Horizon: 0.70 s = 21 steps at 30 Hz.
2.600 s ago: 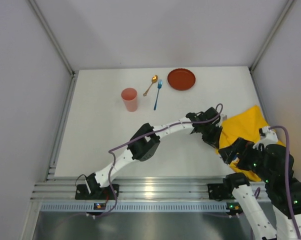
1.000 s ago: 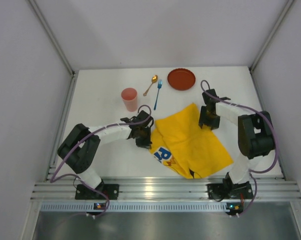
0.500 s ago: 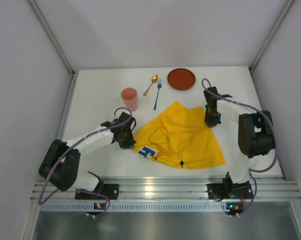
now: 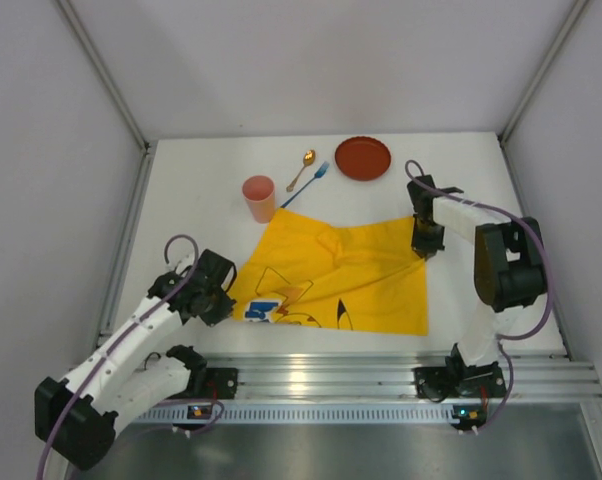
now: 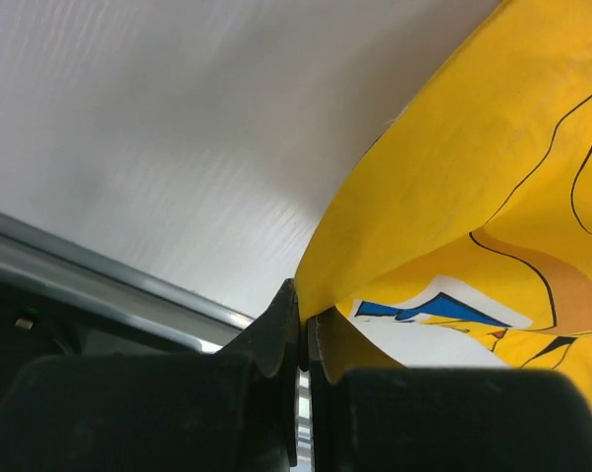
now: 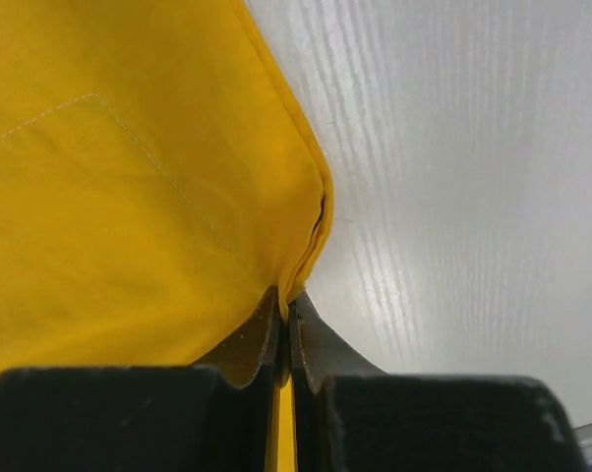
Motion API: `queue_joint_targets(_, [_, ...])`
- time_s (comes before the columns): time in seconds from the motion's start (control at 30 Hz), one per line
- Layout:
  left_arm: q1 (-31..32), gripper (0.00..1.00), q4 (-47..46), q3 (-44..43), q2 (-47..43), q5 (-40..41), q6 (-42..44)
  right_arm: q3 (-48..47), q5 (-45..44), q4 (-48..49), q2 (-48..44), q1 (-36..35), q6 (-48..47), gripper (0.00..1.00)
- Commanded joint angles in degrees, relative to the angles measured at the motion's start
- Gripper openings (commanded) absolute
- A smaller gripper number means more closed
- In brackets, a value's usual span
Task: Set the dinner table for one person
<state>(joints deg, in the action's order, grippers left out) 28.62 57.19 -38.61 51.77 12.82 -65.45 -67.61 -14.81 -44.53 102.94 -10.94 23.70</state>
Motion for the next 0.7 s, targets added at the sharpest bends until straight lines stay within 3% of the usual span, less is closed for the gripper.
queue_joint_targets(0.0, [-0.1,0.0,10.3,1.3,-4.9,-0.2,-7.5,-1.8,-2.1,-1.2,1.9,-1.6,0.1,0.0])
queue_joint_targets(0.1, [0.0,0.0,11.1,2.3,-6.3,-1.8,-10.0,-2.6,-3.3,-2.1,3.4,-2.2,-0.2,0.0])
queue_joint_targets(0.17, [0.1,0.24,8.4,2.2,-5.8,-2.4,-8.4,-3.1,-3.8,-1.4,4.0,-2.1,-0.8,0.0])
queue_joint_targets(0.27, [0.8,0.73,4.3,-0.1,-1.7,-1.3,-2.7,-6.1,-1.2,-1.6,5.2,-1.8,-2.3,0.6])
queue_joint_targets(0.3, [1.0,0.82,4.2,-1.5,-0.1,-0.4,-1.0,-6.9,-0.7,-1.9,5.3,-1.9,-2.1,0.92])
queue_joint_targets(0.33, [1.3,0.92,4.2,-3.1,3.7,0.4,2.1,-8.1,-0.3,-2.4,4.5,-1.9,-2.0,1.0])
queue_joint_targets(0.47, [2.6,0.98,5.0,-15.6,11.4,5.5,9.3,-9.0,0.0,-3.6,-1.1,-2.0,-1.9,1.0])
queue_joint_targets(0.67, [2.0,0.98,-8.0,-23.1,23.8,8.2,23.7,-2.8,4.3,-6.3,-15.7,-2.1,-0.1,1.0])
